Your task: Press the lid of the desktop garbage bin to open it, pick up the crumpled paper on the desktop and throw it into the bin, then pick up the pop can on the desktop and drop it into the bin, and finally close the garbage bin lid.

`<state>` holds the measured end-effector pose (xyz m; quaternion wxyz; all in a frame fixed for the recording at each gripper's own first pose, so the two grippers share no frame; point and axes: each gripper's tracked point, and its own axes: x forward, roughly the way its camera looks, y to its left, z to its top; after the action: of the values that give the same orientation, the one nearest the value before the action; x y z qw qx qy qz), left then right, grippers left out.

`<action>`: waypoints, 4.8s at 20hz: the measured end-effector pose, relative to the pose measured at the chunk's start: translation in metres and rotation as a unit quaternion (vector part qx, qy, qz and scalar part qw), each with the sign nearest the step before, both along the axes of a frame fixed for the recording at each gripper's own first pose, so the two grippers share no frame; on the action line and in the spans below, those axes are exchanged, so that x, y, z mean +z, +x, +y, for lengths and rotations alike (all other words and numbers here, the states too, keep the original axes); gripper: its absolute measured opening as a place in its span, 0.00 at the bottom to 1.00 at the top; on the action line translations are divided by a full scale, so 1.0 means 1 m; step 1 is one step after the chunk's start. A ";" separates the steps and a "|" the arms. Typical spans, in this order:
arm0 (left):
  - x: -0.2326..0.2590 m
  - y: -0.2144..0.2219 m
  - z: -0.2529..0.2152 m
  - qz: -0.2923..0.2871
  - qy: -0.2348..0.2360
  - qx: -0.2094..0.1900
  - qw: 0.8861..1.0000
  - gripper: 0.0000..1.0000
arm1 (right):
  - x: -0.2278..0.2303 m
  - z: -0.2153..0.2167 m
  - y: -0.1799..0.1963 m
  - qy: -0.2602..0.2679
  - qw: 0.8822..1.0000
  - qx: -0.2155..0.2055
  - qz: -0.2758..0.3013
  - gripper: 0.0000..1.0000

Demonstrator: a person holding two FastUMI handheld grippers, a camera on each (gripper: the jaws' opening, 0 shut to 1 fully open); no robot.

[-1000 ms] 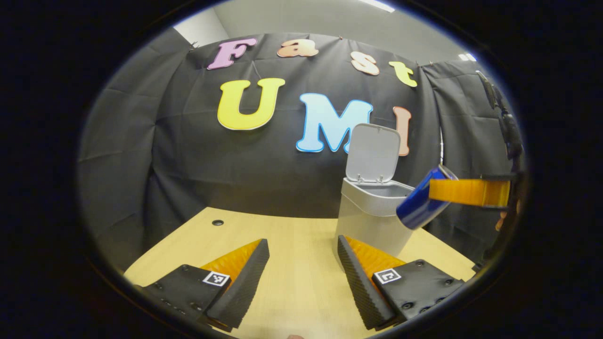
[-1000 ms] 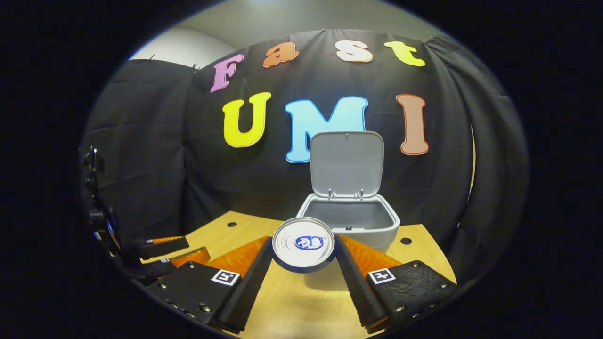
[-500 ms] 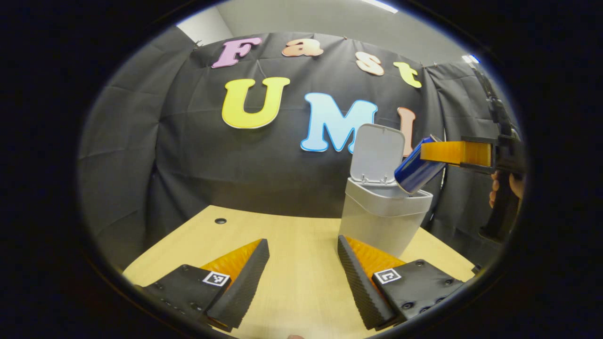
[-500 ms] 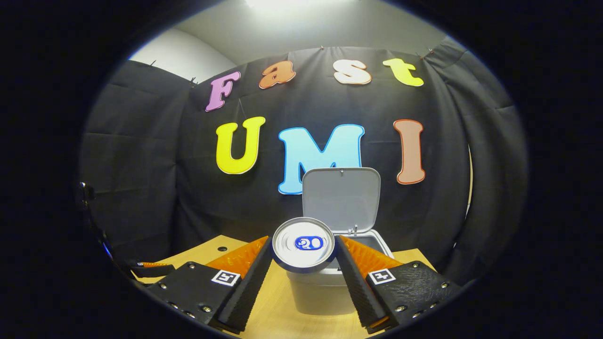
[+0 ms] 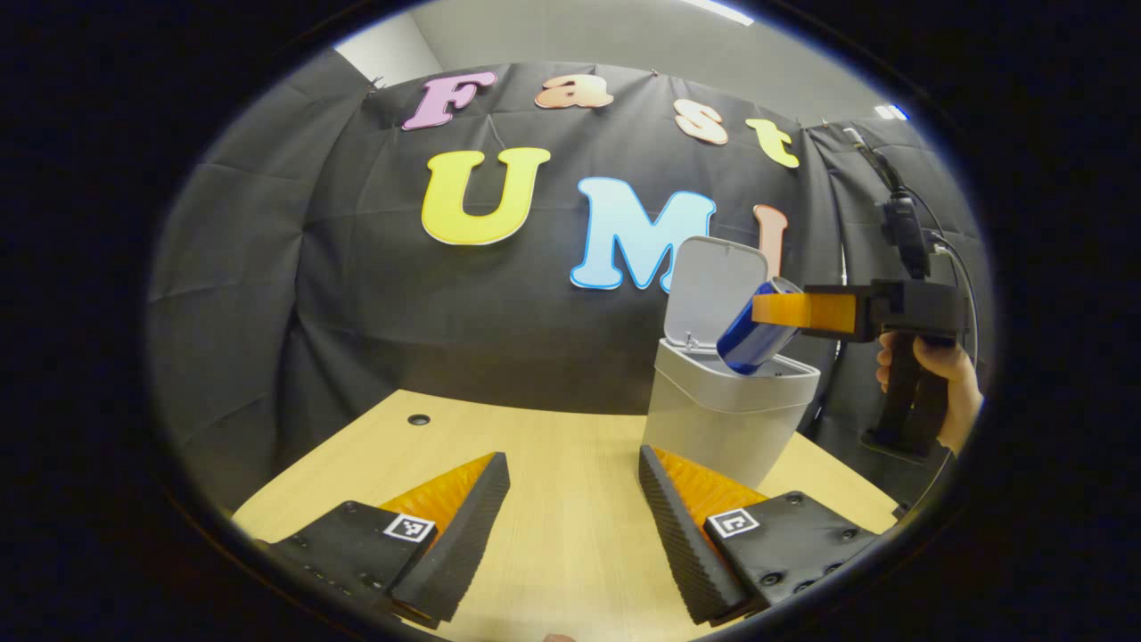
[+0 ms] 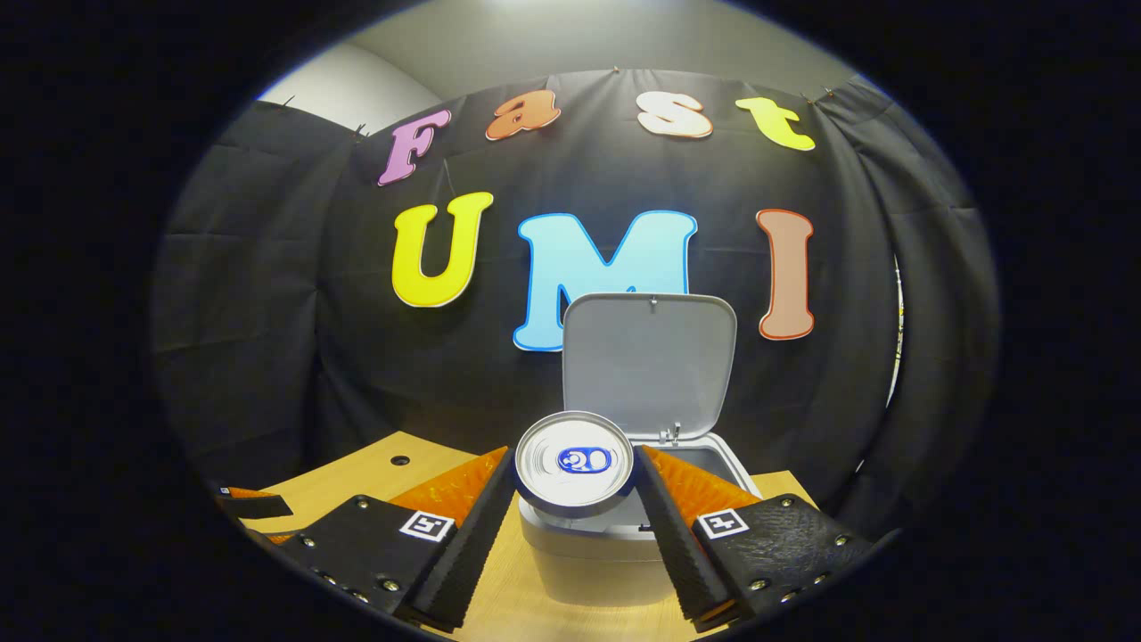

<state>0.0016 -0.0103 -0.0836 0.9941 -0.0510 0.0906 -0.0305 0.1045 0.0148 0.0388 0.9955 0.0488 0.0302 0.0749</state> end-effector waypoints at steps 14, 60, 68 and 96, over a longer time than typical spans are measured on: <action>-0.006 0.002 0.004 0.007 -0.014 0.012 1.000 0.96 | -0.002 -0.013 0.011 0.020 1.000 -0.016 0.011 0.90; 0.002 0.047 -0.016 -0.010 -0.048 -0.045 0.998 0.96 | 0.104 -0.071 0.111 0.016 0.996 -0.077 -0.047 0.90; 0.002 0.023 -0.013 -0.013 -0.042 -0.023 0.999 0.95 | 0.076 -0.065 0.071 0.019 0.997 -0.064 -0.036 0.90; -0.017 0.000 -0.015 0.013 -0.029 -0.006 0.999 0.96 | -0.049 -0.051 0.079 0.028 0.998 -0.050 -0.011 0.93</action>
<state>0.0012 -0.0257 -0.1003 0.9907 -0.0798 0.1032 -0.0380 0.1832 -0.0361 -0.0101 0.9966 0.0771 0.0141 0.0261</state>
